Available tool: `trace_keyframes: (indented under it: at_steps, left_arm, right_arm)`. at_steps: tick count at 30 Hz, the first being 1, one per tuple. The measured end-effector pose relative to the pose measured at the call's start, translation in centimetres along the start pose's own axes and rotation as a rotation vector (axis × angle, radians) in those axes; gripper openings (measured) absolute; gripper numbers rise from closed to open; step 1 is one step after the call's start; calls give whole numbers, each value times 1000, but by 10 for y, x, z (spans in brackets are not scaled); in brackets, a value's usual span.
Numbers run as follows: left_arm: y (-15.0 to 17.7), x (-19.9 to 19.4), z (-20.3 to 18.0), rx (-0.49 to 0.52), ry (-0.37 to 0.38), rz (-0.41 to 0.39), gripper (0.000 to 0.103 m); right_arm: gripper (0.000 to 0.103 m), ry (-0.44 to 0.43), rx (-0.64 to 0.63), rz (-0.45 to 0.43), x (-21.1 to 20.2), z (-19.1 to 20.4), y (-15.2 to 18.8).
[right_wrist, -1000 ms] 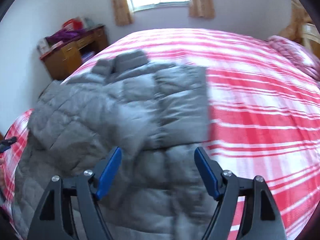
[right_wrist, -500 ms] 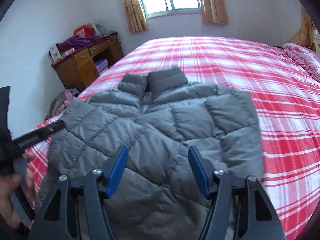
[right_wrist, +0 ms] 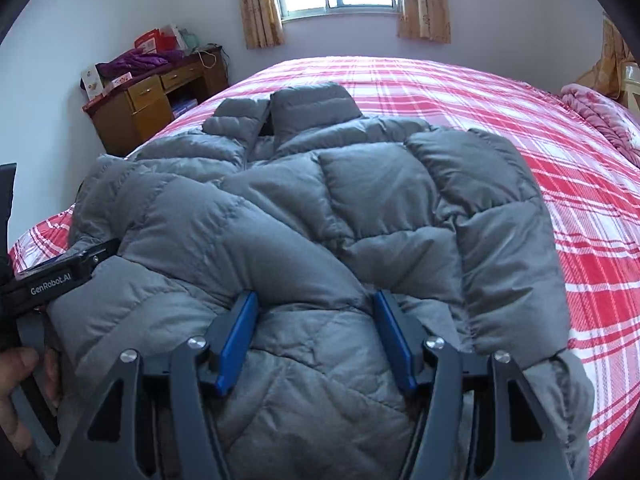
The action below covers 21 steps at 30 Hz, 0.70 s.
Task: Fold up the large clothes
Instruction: 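Grasp the jacket hem with the left tool while the right tool grasps it too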
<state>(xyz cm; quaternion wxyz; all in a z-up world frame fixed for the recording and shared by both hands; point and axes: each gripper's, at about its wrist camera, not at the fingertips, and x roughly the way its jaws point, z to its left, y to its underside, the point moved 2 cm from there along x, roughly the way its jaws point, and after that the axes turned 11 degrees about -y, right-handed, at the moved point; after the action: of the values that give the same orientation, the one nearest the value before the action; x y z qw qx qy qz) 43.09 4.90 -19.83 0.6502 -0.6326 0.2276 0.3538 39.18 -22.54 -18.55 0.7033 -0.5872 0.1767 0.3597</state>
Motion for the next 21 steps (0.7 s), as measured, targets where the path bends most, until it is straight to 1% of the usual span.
trace_keyframes:
  at_steps: [3,8,21]
  left_arm:
    - [0,2,-2,17,-17,11,102]
    - [0,6,-4,24,-23,19,102]
    - [0,7,-4,18,-21,18,102]
  right_arm:
    - [63,1,6,11,2,-1,0]
    - [64,13,0,30,6,0,1]
    - [64,51,-24,45,11,3,2]
